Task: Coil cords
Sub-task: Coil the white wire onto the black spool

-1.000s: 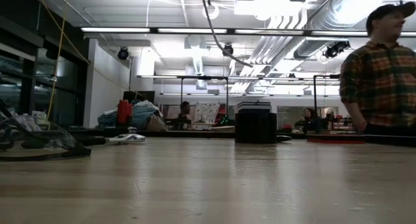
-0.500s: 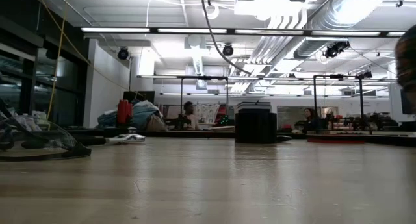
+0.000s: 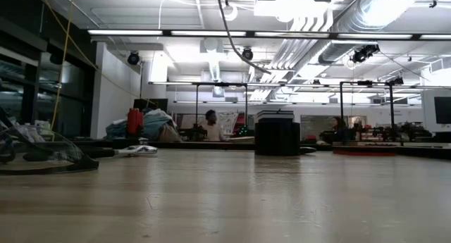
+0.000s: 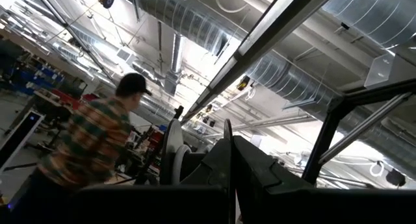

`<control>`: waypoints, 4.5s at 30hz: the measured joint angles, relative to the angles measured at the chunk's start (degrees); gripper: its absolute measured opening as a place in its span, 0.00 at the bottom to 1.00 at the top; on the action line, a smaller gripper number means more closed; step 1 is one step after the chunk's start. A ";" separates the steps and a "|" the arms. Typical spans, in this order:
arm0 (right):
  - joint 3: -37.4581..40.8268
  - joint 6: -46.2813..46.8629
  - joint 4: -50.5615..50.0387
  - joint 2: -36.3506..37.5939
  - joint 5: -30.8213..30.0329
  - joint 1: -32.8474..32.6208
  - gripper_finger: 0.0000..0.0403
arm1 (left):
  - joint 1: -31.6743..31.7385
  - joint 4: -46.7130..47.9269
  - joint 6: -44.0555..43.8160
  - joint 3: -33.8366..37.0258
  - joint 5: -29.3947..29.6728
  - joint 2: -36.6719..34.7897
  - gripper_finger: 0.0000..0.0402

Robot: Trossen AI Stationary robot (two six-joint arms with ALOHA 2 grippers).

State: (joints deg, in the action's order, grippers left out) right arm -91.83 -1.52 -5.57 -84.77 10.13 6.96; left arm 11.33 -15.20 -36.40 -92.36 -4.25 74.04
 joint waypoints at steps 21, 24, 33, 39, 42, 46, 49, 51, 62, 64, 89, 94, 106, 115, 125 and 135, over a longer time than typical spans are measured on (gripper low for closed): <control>0.00 0.05 1.79 0.00 0.02 -2.05 0.01 | 0.00 0.40 -3.73 -0.04 -0.02 1.36 0.00; 0.02 -0.44 4.31 -0.28 -0.75 -3.49 0.01 | -0.01 0.48 -9.07 -0.04 -0.04 3.11 0.00; 0.02 -2.48 8.14 -0.79 -4.05 -4.83 0.00 | -0.02 -0.23 -29.21 -0.04 -1.57 8.45 0.00; 0.02 -4.70 10.05 -0.83 -6.20 -4.86 0.00 | -1.15 -4.55 -40.80 -0.04 -4.80 11.28 0.00; 0.02 -4.98 9.25 -0.85 -7.03 -4.70 0.00 | -1.87 -5.77 -44.03 -0.04 -6.16 11.67 0.00; 0.02 -6.66 9.42 -0.85 -7.90 -4.69 0.00 | -2.79 -5.73 -44.91 -0.04 -6.82 11.41 0.00; 0.02 -7.58 9.73 -0.85 -8.14 -4.59 0.00 | -3.38 -5.42 -46.26 -0.04 -8.10 11.08 0.00; 0.02 -7.50 10.65 -0.83 -8.02 -4.37 0.00 | -3.54 -5.34 -47.00 -0.04 -9.66 11.05 0.00; 0.02 -8.06 13.16 -0.81 -9.04 -4.33 0.00 | -3.48 -3.19 -46.85 -0.04 -12.71 10.97 0.00; 0.02 -9.45 13.26 -0.79 -10.07 -4.35 0.00 | -3.48 -2.49 -47.56 -0.02 -14.37 10.73 0.00; -0.03 -9.60 5.53 2.89 -11.19 0.24 0.00 | 3.58 34.67 -17.60 0.09 -10.53 -1.14 0.00; -0.01 -9.11 4.42 2.96 -11.69 0.24 0.00 | 5.27 36.77 -13.53 0.07 -10.37 -1.99 0.00; -0.02 -2.22 -5.03 2.89 -9.24 0.22 0.03 | 5.60 37.05 -8.54 0.07 -9.99 -4.34 0.00; 0.00 6.92 -12.60 2.58 -8.51 0.13 0.34 | 7.54 33.40 -7.41 0.07 -9.08 -5.86 0.00; 0.04 9.20 -7.85 -1.77 -9.16 0.20 0.42 | 8.24 26.95 -7.43 0.02 -9.12 -5.88 0.00; 0.04 10.71 -6.29 -2.99 -6.22 0.94 0.42 | 8.33 23.40 -7.91 0.00 -9.22 -5.86 0.00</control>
State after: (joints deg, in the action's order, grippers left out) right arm -91.79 9.19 -11.86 -87.77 3.91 7.90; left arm 19.66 8.20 -44.31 -92.36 -13.47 68.18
